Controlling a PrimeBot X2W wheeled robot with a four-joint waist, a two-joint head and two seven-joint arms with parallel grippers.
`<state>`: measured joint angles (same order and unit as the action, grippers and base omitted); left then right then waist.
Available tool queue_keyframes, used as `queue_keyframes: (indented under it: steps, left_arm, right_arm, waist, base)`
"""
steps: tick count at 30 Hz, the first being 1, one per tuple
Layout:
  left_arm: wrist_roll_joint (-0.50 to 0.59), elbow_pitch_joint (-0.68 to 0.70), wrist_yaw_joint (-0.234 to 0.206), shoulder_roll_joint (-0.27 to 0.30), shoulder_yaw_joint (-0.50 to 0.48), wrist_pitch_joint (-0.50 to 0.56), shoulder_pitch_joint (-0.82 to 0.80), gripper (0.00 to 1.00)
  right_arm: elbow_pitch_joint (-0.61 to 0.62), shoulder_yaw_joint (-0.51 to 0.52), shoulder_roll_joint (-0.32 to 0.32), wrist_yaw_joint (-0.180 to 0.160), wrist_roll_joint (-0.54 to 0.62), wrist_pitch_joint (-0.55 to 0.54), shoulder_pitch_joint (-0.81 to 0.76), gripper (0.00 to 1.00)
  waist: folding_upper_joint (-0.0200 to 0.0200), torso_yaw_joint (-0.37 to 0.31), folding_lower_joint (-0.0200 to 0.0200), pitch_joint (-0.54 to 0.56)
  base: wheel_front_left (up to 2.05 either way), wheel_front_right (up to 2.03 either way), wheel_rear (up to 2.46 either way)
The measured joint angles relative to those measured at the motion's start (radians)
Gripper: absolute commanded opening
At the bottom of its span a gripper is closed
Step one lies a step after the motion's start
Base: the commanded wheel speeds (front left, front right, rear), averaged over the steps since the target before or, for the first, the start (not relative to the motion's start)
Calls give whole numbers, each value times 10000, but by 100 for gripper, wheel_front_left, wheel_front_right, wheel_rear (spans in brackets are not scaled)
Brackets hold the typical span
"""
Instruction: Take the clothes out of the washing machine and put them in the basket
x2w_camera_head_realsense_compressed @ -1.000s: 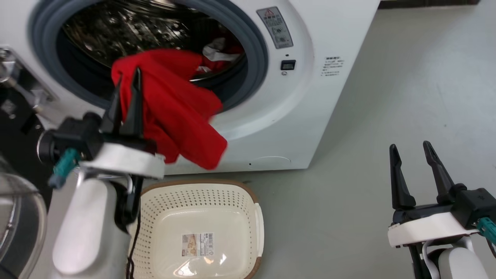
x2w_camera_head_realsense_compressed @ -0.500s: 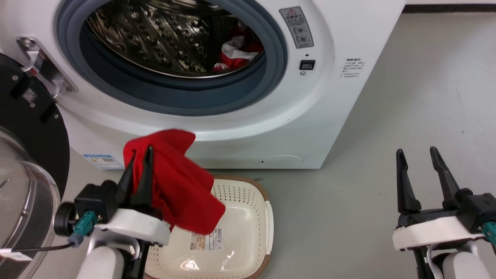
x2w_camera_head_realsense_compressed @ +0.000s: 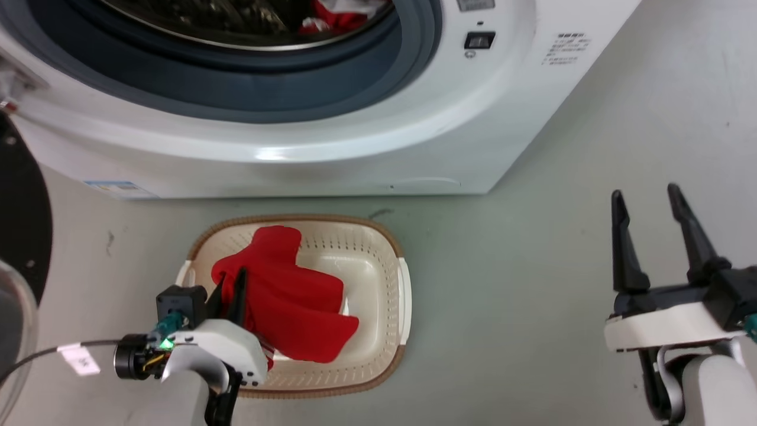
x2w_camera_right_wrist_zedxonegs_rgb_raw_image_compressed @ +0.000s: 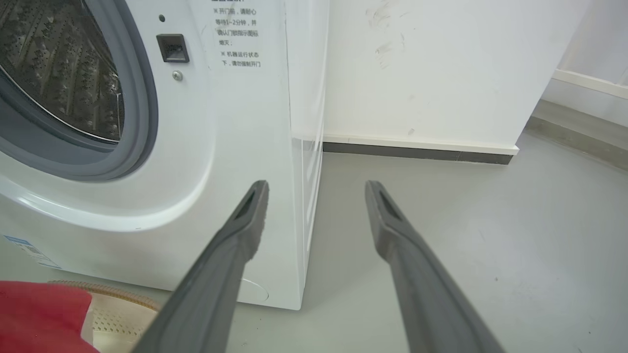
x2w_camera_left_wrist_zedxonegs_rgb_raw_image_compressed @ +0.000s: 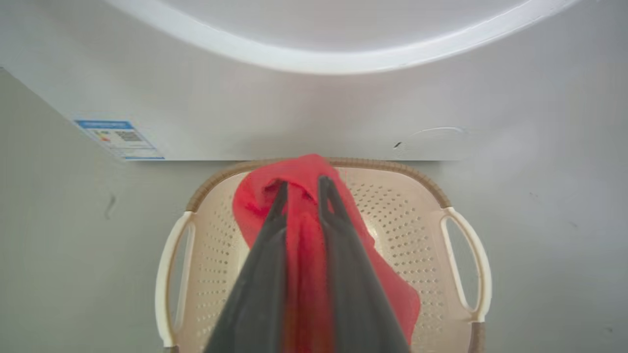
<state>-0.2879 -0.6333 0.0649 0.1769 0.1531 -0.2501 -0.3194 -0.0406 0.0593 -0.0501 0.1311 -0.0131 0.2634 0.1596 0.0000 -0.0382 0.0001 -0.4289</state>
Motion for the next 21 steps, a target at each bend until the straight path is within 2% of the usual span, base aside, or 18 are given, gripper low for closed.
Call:
queue_keyframes:
  steps: [9,21]
  left_arm:
    - [107,-2715,119,0,-188,-104,-2124,0]
    - [173,-4337,238,4,-589,-128,-3824,0]
  right_arm:
    - [485,205,-2,0,155,0,361,100]
    - [972,384,-2,0,130,0,803,100]
  waist:
    - [0,-258,1,-1572]
    - [0,-464,1,-3532]
  base:
    - [0,0,0]
    - [0,0,0]
